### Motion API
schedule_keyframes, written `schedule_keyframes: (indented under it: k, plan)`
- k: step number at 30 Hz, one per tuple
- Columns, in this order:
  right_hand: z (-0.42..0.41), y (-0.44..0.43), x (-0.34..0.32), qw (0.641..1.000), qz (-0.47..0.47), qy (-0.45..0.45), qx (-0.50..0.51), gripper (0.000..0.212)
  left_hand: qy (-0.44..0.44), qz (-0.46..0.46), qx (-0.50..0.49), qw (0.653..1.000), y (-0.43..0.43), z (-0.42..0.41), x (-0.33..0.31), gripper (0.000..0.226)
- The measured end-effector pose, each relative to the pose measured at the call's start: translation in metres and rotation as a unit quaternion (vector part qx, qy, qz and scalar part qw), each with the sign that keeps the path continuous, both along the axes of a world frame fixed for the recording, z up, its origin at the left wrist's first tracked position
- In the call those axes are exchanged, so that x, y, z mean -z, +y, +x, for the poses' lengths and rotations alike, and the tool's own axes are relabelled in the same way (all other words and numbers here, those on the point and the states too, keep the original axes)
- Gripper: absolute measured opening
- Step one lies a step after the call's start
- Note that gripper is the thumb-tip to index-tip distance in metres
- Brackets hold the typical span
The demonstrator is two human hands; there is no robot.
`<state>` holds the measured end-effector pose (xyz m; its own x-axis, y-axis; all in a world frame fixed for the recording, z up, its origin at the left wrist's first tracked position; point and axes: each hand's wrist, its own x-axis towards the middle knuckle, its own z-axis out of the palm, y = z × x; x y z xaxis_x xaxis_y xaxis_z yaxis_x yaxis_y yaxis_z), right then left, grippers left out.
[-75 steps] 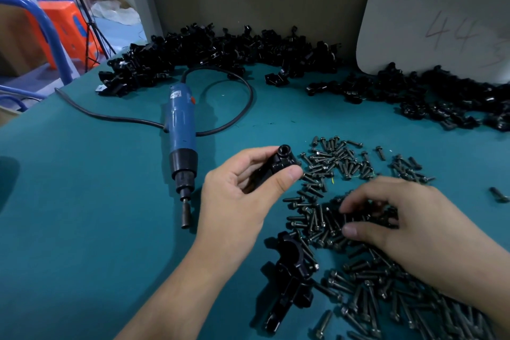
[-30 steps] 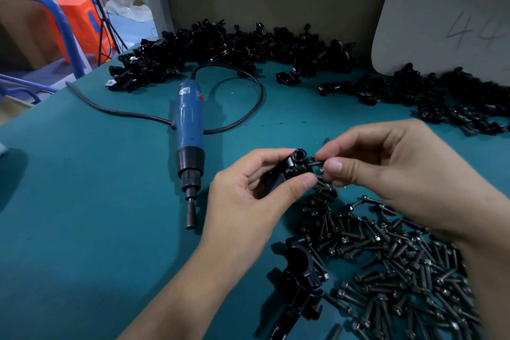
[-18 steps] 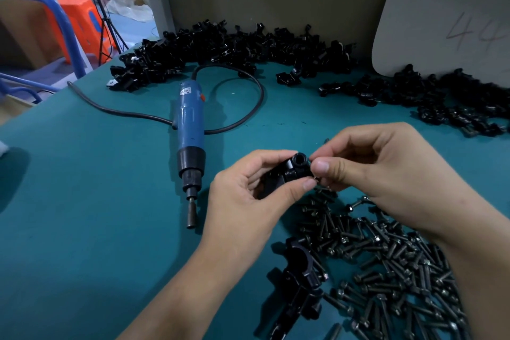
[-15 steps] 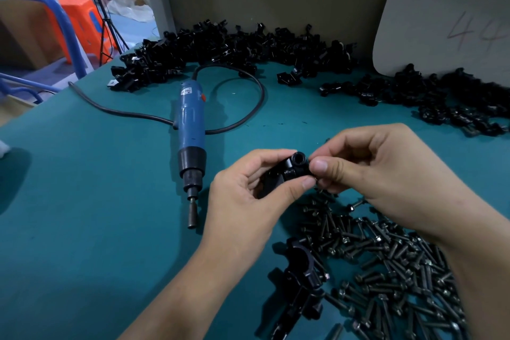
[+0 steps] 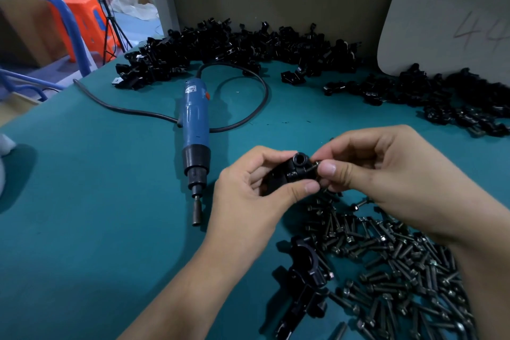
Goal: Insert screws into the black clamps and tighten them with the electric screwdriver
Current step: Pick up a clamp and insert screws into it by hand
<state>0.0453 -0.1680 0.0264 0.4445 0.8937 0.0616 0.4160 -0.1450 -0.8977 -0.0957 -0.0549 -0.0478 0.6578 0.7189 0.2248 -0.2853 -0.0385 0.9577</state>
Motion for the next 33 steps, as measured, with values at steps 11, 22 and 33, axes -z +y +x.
schedule_keyframes:
  k: [11, 22, 33]
  plan:
    - [0.0011, 0.0011, 0.0012, 0.999, 0.032, -0.029, -0.012, 0.013, -0.005, -0.003, 0.012, 1.0, -0.0015, -0.0002, -0.0023, 0.028]
    - [0.0027, -0.0019, -0.0006, 0.997, 0.02, -0.068, 0.003, 0.008, -0.015, 0.008, 0.032, 0.999, -0.0017, -0.0012, -0.0034, 0.025]
    - [-0.0041, -0.0034, -0.0087, 0.97, -0.109, -0.217, 0.027, 0.006, -0.001, 0.027, 0.047, 0.999, -0.0014, 0.0009, 0.001, 0.024]
